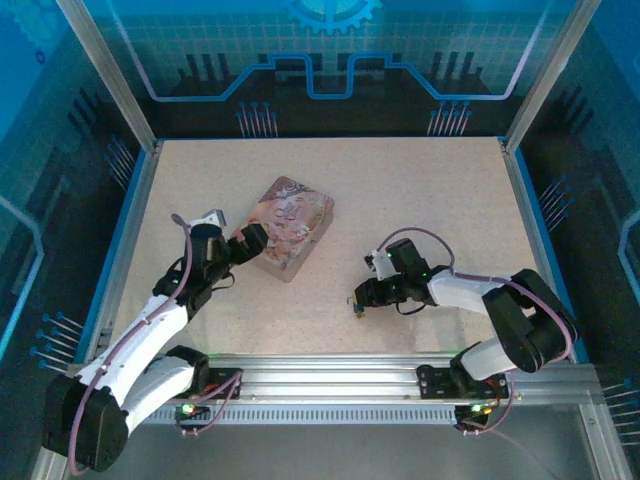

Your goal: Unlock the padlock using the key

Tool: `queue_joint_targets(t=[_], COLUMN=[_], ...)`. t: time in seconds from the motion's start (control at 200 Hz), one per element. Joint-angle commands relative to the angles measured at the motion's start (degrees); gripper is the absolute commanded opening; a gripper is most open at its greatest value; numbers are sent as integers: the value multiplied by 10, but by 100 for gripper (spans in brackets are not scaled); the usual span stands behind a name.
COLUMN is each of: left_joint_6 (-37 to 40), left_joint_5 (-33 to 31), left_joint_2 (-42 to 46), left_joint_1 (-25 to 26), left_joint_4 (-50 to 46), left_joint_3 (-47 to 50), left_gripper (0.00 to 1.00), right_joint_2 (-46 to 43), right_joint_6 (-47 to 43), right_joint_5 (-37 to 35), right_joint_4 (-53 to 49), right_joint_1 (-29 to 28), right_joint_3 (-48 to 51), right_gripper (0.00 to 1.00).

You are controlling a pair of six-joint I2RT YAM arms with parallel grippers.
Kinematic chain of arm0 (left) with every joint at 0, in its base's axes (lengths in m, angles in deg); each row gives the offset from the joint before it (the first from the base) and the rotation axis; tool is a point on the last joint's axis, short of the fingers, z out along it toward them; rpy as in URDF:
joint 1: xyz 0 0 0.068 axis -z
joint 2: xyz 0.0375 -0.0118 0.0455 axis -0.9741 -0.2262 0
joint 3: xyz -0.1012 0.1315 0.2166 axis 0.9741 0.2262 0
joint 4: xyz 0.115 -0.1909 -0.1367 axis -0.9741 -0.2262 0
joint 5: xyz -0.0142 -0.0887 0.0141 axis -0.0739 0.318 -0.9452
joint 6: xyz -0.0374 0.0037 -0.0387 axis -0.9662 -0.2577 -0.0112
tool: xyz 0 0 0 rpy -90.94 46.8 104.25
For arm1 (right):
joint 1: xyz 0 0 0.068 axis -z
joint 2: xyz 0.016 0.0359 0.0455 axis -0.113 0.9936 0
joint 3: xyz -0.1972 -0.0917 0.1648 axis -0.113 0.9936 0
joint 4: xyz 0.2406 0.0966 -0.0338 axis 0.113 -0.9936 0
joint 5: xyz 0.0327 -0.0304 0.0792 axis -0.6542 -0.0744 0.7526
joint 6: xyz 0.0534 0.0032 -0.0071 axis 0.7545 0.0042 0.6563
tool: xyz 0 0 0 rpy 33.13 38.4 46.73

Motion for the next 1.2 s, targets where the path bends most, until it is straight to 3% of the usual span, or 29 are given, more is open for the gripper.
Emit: queue_joint_targets(t=[0.0,0.37,0.605,0.905,1.096,1.191], left_joint_6=[15,16,67,158,224,253], left_joint_5=[-4,6,-53,-159,-257,-274], left_joint_2=[2,11,29,69,99,98], left_joint_1=[-6,-17,-47,-67,-69,-75], left_joint_4=[-14,-41,-80,-9,48,72], left_joint_3=[2,-18,-45,-10,32,49], left_gripper=[99,99,99,99,99,99], right_joint_2=[-30,-143,-237,-311,-337,-343], right_joint_6=[-5,-60,-104,-138,-151,-158], right_joint_5=[-14,-83,-152,-205,-224,-227], right_joint_4=[-19,-115,-154,-157,-109,-72], right_joint_1=[8,39,95,214,276,300], right_joint_3=[3,-34,-55,-53,-31,-13], right_gripper=[23,30,38,64,100,100])
